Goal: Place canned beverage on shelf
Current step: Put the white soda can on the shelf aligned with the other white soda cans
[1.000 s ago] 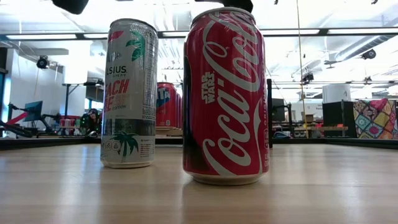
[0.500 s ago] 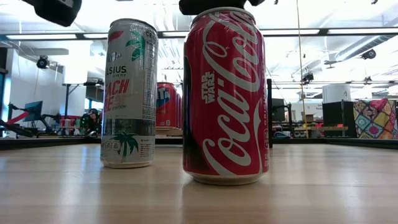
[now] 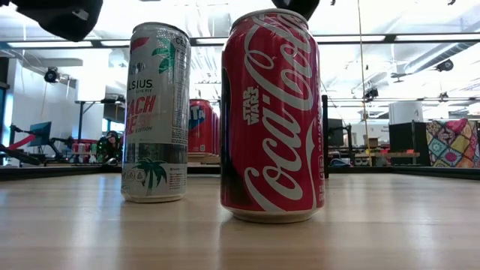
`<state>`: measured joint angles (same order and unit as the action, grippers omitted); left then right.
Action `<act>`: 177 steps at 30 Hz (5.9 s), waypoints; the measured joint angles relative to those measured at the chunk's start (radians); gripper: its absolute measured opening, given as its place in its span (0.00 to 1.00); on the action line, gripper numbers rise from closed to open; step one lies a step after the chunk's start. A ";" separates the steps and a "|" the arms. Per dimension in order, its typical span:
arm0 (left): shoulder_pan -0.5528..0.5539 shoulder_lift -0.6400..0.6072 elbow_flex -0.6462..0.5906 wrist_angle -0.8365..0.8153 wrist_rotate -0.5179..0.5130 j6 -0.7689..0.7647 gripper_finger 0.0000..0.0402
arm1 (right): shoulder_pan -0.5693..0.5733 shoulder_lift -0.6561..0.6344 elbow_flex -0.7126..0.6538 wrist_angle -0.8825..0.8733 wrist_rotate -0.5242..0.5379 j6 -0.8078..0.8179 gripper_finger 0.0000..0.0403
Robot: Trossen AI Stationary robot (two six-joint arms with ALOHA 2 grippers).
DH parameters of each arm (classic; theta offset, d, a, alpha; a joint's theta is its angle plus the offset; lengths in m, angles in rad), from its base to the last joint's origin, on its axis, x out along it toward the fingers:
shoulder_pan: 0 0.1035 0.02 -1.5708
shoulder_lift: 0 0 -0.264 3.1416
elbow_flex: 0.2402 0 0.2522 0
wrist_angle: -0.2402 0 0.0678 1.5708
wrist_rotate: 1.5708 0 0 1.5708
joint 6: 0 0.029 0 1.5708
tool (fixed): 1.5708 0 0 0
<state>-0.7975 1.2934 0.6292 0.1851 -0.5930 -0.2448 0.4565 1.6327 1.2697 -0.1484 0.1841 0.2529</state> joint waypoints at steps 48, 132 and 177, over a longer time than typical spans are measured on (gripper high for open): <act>0.052 0.445 0.069 0.217 -0.523 -0.140 0.68 | 0.030 0.006 -0.023 0.032 0.080 -0.029 0.02; 0.245 -0.163 -0.078 0.274 -0.509 0.553 0.77 | -0.392 0.131 0.157 0.429 -0.010 -0.326 0.59; 0.377 -1.015 -0.297 -0.069 -0.147 0.471 0.78 | -0.593 0.352 0.684 0.071 -0.457 -0.302 0.59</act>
<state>-0.4206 0.2784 0.3323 0.1157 -0.7397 0.2260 -0.1366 1.9850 1.9541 -0.0769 -0.2728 -0.0491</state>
